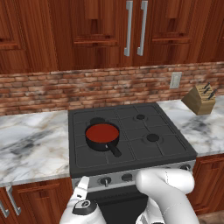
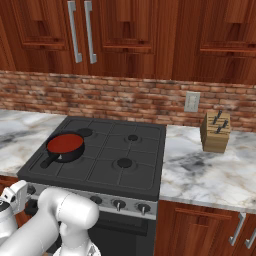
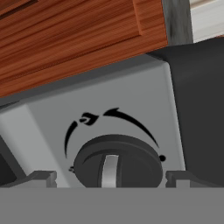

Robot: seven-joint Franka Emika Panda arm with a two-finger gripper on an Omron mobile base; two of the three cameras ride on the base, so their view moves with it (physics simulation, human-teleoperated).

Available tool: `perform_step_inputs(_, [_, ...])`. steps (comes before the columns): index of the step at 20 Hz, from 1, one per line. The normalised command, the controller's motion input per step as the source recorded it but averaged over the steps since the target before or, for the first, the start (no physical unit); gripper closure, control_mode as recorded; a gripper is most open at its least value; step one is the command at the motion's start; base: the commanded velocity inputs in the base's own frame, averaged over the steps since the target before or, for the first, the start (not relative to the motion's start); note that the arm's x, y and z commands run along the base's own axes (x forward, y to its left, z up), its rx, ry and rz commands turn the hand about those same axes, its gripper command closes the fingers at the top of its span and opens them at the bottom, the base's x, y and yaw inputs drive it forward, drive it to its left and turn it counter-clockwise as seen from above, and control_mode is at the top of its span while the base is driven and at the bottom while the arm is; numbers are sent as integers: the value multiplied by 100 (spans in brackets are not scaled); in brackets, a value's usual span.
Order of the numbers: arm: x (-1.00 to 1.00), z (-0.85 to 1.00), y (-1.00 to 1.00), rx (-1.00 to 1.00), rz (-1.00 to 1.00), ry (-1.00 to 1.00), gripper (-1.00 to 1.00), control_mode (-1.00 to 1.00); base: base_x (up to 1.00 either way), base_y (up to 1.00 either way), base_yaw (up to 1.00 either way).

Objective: Wait until the marinara sauce is simmered to a deep red color and then turn off the stove.

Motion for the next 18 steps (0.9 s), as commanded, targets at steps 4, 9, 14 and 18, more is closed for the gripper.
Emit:
perform_step_inputs(4, [0, 0, 0, 0, 0, 0, -100, -100, 0, 0, 0])
perform_step_inputs(9, [0, 0, 0, 0, 0, 0, -100, -100, 0, 0, 0])
perform_step_inputs(14, [0, 0, 0, 0, 0, 0, -100, -100, 0, 0, 0])
perform_step_inputs(18, [0, 0, 0, 0, 0, 0, -100, -100, 0, 0, 0])
